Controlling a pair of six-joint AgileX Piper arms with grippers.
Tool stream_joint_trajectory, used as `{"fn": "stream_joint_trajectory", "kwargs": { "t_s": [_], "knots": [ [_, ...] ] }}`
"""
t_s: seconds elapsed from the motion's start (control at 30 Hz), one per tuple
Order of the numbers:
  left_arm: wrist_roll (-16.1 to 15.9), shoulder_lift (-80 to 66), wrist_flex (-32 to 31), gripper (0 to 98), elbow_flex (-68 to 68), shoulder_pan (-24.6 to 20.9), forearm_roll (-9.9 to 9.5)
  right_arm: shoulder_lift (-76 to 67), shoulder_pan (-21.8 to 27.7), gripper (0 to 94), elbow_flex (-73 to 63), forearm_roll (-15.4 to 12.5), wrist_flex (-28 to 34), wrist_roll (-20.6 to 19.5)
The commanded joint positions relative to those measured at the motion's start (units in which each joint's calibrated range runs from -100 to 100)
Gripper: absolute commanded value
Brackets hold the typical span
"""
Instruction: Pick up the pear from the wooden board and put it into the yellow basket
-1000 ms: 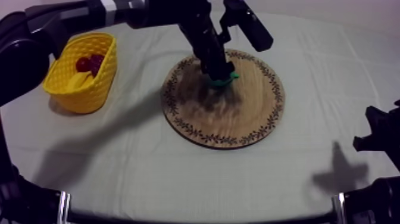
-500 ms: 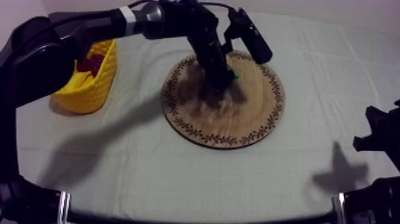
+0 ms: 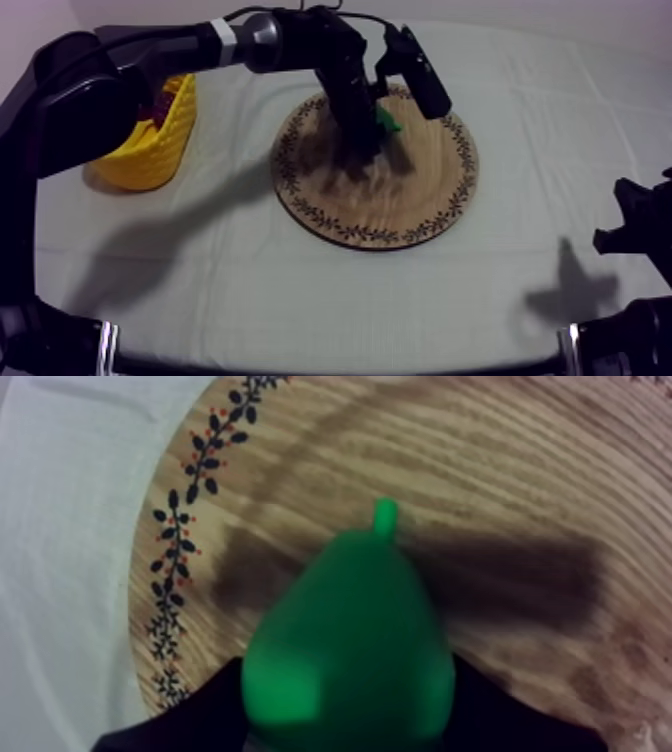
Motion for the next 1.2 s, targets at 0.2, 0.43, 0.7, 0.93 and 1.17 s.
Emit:
{"fn": "stream_joint_trajectory", "kwargs": {
  "t_s": [0.2, 0.43, 0.7, 0.93, 1.17],
  "knots": [
    [-0.68, 0.46, -0.84, 48.3, -0.13, -0.69, 1.34, -0.05, 0.0, 0.3, 0.05, 0.02, 0.02, 0.01],
    [-0.91, -1.53, -1.05, 44.6, 0.87, -1.23, 1.9, -0.05, 0.0, 0.3, 0.05, 0.02, 0.02, 0.01],
    [-2.35, -14.32, -0.24, 45.8, 8.54, -2.9, 3.32, -0.05, 0.0, 0.3, 0.05, 0.02, 0.02, 0.05],
    [-3.29, -29.23, 3.31, 45.1, 19.21, -5.25, 2.9, -0.05, 0.0, 0.3, 0.05, 0.02, 0.02, 0.04],
    [-2.51, -43.05, 11.01, 46.6, 30.75, -8.44, 1.29, -0.05, 0.0, 0.3, 0.05, 0.02, 0.02, 0.01]
  ]
}}
